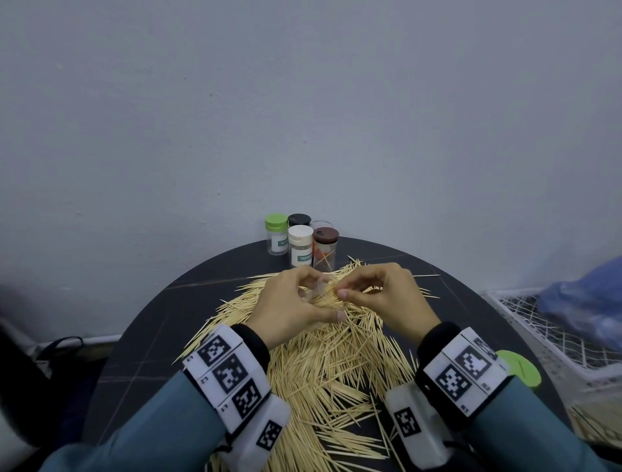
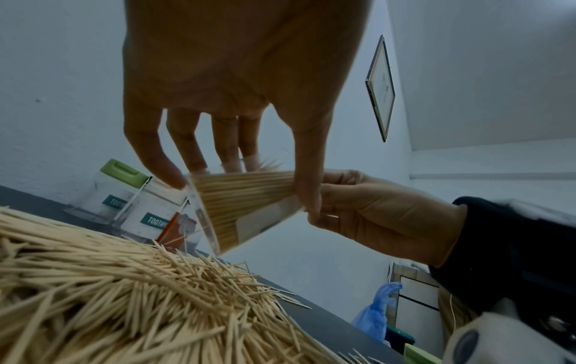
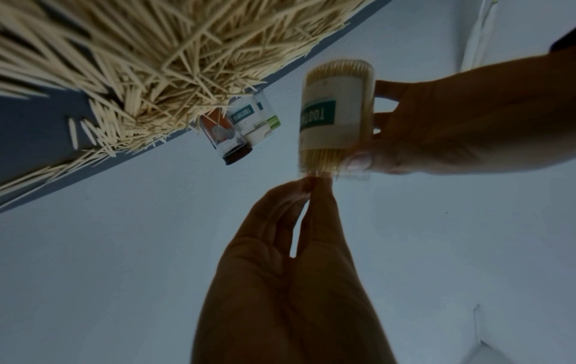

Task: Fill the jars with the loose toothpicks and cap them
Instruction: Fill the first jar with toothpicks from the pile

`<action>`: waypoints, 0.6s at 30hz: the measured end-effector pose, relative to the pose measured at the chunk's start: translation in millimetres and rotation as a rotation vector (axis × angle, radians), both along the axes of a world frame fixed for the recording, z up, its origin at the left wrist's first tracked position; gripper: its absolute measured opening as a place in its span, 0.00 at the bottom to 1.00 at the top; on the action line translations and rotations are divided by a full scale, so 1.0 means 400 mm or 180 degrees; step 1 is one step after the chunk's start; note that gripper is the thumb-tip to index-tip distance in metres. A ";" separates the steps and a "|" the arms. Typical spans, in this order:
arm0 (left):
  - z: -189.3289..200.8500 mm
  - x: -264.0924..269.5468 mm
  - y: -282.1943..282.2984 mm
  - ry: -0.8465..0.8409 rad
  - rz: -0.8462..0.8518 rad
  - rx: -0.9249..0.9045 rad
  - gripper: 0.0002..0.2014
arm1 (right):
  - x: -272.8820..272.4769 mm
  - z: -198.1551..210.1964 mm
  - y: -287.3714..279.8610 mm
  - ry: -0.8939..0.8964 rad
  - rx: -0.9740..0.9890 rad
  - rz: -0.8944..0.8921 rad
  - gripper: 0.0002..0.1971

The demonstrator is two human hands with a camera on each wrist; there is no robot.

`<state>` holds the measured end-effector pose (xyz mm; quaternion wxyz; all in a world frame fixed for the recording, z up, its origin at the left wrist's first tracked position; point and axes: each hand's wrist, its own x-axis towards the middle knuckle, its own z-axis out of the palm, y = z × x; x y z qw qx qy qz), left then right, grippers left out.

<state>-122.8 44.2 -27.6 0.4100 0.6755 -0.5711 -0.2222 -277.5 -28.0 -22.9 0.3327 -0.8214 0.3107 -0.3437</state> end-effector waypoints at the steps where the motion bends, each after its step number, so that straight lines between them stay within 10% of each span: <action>1: 0.000 -0.002 0.001 0.0020 -0.0016 0.0003 0.30 | -0.001 0.001 0.001 -0.0019 0.0023 -0.0011 0.03; 8: 0.010 -0.003 -0.001 0.0249 -0.0132 -0.0032 0.28 | -0.027 0.016 -0.060 -0.0008 0.0054 -0.0437 0.02; 18: 0.031 0.018 -0.038 0.0530 -0.0181 -0.0177 0.26 | -0.035 -0.019 -0.316 0.3358 0.0379 -0.1088 0.25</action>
